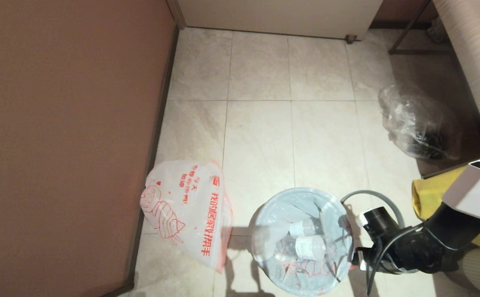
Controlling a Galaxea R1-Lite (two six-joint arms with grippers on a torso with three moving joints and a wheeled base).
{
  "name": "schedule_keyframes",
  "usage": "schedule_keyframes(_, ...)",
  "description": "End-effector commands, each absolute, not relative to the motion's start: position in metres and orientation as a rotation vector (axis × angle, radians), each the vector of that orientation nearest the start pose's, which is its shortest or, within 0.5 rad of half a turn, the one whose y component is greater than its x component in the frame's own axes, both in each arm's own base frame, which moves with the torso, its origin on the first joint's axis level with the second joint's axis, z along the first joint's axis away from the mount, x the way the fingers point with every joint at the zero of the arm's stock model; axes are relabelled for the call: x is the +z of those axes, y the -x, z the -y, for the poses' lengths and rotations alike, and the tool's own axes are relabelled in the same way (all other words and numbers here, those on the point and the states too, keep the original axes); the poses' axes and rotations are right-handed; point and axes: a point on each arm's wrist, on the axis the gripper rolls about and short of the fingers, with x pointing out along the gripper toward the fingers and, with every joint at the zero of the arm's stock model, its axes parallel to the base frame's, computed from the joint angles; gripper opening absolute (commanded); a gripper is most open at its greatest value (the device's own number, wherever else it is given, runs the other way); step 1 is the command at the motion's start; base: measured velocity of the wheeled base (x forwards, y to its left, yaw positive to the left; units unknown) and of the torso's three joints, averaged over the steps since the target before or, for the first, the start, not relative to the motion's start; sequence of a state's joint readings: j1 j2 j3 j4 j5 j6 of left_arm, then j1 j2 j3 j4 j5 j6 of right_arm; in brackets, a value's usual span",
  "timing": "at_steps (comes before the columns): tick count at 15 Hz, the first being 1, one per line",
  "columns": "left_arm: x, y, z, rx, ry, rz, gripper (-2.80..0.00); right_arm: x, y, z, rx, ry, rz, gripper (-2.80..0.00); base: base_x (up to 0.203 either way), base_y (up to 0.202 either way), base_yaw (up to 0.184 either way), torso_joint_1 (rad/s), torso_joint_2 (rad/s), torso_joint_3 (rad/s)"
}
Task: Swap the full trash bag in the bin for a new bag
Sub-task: Place the trash bag on the floor
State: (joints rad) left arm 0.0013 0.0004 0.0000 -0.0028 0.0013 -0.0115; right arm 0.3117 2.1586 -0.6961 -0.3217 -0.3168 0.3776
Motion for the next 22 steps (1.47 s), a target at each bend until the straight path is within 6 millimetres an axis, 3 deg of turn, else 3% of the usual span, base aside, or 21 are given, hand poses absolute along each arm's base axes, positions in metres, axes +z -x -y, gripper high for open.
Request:
schedule_keyframes(1, 0.076, 0.023, 0.000, 0.003, 0.012, 0.003, -2.80, -0.007, -0.300, -0.089, -0.207, 0.003, -1.030, 0.00, 0.000, 0.000, 0.000, 0.000, 0.00, 0.000)
schedule_keyframes(3, 0.076, 0.023, 0.000, 0.003, 0.012, 0.003, -2.80, 0.005, -0.317, -0.094, -0.197, -0.027, -0.963, 0.00, 0.000, 0.000, 0.000, 0.000, 0.00, 0.000)
schedule_keyframes(6, 0.076, 0.023, 0.000, 0.003, 0.012, 0.003, -2.80, 0.015, -0.314, -0.089, -0.203, -0.045, -0.948, 0.00, 0.000, 0.000, 0.000, 0.000, 0.00, 0.000)
schedule_keyframes(8, 0.076, 0.023, 0.000, 0.003, 0.012, 0.003, -2.80, 0.008, -0.305, -0.083, -0.217, -0.031, -0.988, 0.00, 0.000, 0.000, 0.000, 0.000, 0.00, 0.000)
schedule_keyframes(13, 0.076, 0.023, 0.000, 0.003, 0.012, 0.003, -2.80, -0.002, -0.305, -0.076, -0.192, -0.072, -1.040, 0.00, 0.000, 0.000, 0.000, 0.000, 0.00, 0.000)
schedule_keyframes(19, 0.076, 0.023, 0.000, 0.003, 0.012, 0.003, -2.80, -0.020, -0.317, -0.066, -0.228, -0.081, -1.049, 0.00, 0.000, 0.000, 0.000, 0.000, 0.00, 0.000)
schedule_keyframes(22, 0.076, 0.023, 0.000, 0.003, 0.012, 0.003, -2.80, -0.017, -0.325, -0.066, -0.152, -0.153, -1.001, 0.00, 0.000, 0.000, 0.000, 0.000, 0.00, 0.000)
